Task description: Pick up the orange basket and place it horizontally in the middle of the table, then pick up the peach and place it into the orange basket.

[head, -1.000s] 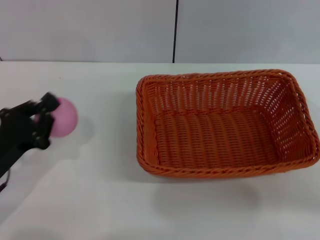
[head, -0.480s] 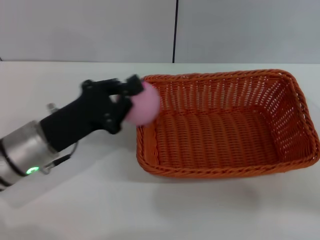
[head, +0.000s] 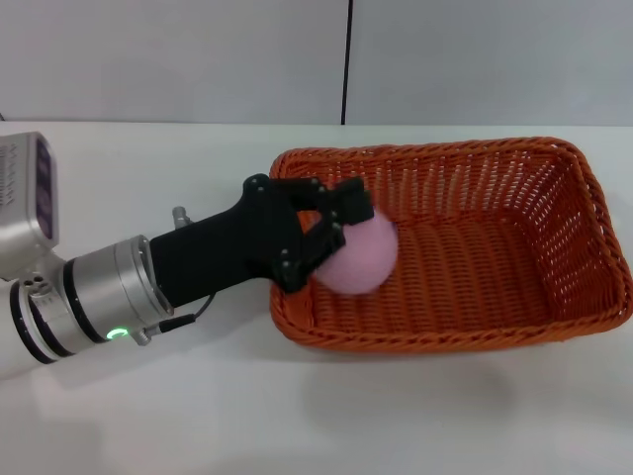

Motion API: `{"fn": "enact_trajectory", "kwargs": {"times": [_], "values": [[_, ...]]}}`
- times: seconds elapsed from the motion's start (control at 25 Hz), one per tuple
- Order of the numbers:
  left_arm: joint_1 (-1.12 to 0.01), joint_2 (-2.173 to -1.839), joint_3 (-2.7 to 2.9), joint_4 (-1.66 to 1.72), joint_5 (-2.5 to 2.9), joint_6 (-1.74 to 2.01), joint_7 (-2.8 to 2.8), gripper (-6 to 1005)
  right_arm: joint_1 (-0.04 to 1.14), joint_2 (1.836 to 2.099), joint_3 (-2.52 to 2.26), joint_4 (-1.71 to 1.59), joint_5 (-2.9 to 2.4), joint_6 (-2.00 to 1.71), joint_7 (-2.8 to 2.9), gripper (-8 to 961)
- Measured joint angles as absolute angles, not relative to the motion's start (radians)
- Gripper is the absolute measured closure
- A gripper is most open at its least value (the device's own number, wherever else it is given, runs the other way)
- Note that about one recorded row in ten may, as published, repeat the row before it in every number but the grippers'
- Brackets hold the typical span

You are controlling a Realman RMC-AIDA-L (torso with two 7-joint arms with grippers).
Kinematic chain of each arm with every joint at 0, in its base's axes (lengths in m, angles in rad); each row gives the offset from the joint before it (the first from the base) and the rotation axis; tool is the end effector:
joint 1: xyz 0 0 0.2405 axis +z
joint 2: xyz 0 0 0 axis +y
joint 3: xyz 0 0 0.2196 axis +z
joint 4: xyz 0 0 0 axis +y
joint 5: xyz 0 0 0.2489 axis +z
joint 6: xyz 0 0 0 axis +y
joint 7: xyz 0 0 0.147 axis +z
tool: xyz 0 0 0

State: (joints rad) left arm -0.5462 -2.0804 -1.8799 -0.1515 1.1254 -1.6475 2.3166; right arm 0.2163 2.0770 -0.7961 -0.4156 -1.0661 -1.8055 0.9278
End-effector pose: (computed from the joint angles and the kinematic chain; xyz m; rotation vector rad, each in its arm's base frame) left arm -0.2223 0.2918 -0.0605 -2.5654 -0.3751 -1.3126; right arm 0.2971 0.2646 0.0658 -1.8944 0.3659 1.3995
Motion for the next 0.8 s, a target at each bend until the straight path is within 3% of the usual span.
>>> {"fn": "enact_trajectory", "kwargs": {"times": [0.44,0.6,0.8], "values": [[-0.530,-2.080,-1.855,-0.143,1.114,-1.644,2.286,731,0.210,2.076,-0.796,-0.415,-1.066,-1.816,0.928,401],[-0.478,-2.077,-1.870,-0.152,1.033,-1.623,2.326,497,0.200,2.076,-0.785,-0.416,-1.066,-1.816,0.928,399],[-0.337,-2.073,-1.981,-0.156,0.852,-1.611,2.473,298,0.178,2.077,-0.688,-0.366,-1.066,-1.818,0.886,389]]}}
